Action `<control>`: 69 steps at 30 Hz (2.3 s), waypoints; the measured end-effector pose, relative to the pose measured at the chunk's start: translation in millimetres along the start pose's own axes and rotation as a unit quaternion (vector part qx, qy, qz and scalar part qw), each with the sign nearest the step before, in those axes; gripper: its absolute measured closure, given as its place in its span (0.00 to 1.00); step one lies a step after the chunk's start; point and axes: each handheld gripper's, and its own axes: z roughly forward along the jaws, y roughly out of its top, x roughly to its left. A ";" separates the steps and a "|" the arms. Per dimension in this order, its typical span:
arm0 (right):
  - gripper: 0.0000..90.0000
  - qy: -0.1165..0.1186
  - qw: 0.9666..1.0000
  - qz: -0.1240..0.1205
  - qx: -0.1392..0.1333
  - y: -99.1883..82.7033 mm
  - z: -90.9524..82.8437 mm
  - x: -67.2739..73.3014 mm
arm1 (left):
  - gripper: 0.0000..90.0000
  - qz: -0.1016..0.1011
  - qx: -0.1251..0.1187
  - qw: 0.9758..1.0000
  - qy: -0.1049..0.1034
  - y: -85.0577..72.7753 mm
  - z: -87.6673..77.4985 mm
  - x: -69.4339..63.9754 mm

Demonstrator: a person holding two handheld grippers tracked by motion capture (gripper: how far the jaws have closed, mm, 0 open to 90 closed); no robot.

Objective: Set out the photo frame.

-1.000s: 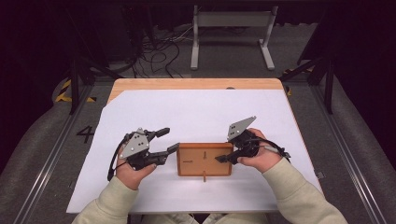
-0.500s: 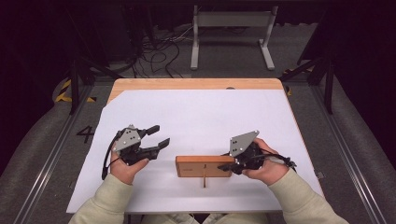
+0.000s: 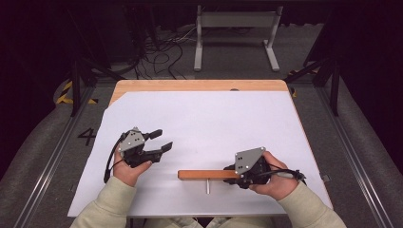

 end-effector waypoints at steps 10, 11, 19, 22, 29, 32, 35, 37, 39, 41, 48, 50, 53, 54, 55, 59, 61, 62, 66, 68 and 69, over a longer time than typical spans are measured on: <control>0.48 -0.004 1.000 0.023 -0.003 -2.3 0.5 7.3 | 0.41 0.007 0.014 1.000 0.005 -2.4 3.0 1.0; 0.47 -0.005 1.000 0.029 -0.007 -3.2 -0.5 7.3 | 0.40 0.009 0.016 1.000 0.007 -2.6 3.2 0.7; 0.44 -0.025 0.998 0.058 -0.011 -17.3 -13.4 9.2 | 0.41 0.002 0.022 1.000 0.006 -3.1 4.0 1.3; 0.45 -0.031 0.997 0.068 -0.013 -23.3 -18.3 10.2 | 0.41 -0.001 0.025 1.000 0.006 -3.6 3.9 3.1; 0.49 -0.030 0.996 0.090 -0.006 -40.2 -23.2 12.9 | 0.41 -0.004 0.027 1.000 0.007 -3.8 4.4 3.6; 0.58 -0.027 0.995 0.099 0.008 -49.5 -21.8 13.0 | 0.41 -0.006 0.028 1.000 0.005 -3.8 5.0 3.0; 0.73 -0.018 0.994 0.107 0.020 -55.7 -17.6 12.0 | 0.42 -0.003 0.029 1.000 0.005 -3.6 5.4 2.9; 0.82 -0.011 0.993 0.112 0.025 -59.2 -14.6 11.7 | 0.42 -0.003 0.029 1.000 0.005 -3.7 5.6 3.0; 0.91 -0.003 0.993 0.110 0.029 -61.8 -10.8 12.2 | 0.42 -0.003 0.030 1.000 0.006 -3.8 5.6 3.0; 0.96 0.001 0.994 0.108 0.029 -63.0 -7.1 12.7 | 0.42 -0.003 0.029 1.000 0.007 -3.9 5.7 2.7; 1.00 0.018 0.993 0.112 0.022 -64.1 6.7 13.4 | 0.43 0.002 0.035 0.999 0.005 -4.3 7.6 1.6; 1.00 0.024 0.993 0.115 0.020 -64.1 11.6 13.1 | 0.43 0.002 0.037 0.999 0.006 -4.4 7.9 1.2; 1.00 0.031 0.991 0.131 0.014 -64.5 19.3 12.9 | 0.43 0.002 0.037 0.999 0.007 -4.5 8.0 0.9; 1.00 0.030 0.991 0.133 0.015 -64.1 20.4 13.0 | 0.43 0.003 0.037 0.999 0.007 -4.4 7.9 1.0; 1.00 0.031 0.990 0.136 0.013 -63.8 21.3 13.0 | 0.43 0.003 0.037 0.999 0.007 -4.5 8.0 1.0; 1.00 0.024 0.989 0.148 0.002 -61.8 23.7 11.6 | 0.43 0.004 0.042 0.999 0.007 -4.8 8.7 0.2; 1.00 0.024 0.988 0.155 0.000 -61.6 23.7 10.4 | 0.43 0.006 0.043 0.999 0.007 -4.9 9.3 -0.5; 1.00 0.024 0.987 0.157 0.001 -61.6 24.5 9.5 | 0.43 0.008 0.044 0.999 0.007 -4.9 9.7 -0.9; 1.00 0.007 0.985 0.171 0.000 -61.8 27.3 6.9 | 0.43 0.011 0.047 0.999 0.007 -4.9 10.3 -1.8; 1.00 0.000 0.984 0.176 0.000 -62.0 27.8 4.5 | 0.43 0.011 0.047 0.999 0.007 -4.9 10.3 -1.8; 1.00 -0.003 0.983 0.184 -0.002 -61.9 28.5 2.8 | 0.43 0.011 0.047 0.999 0.007 -4.9 10.3 -1.8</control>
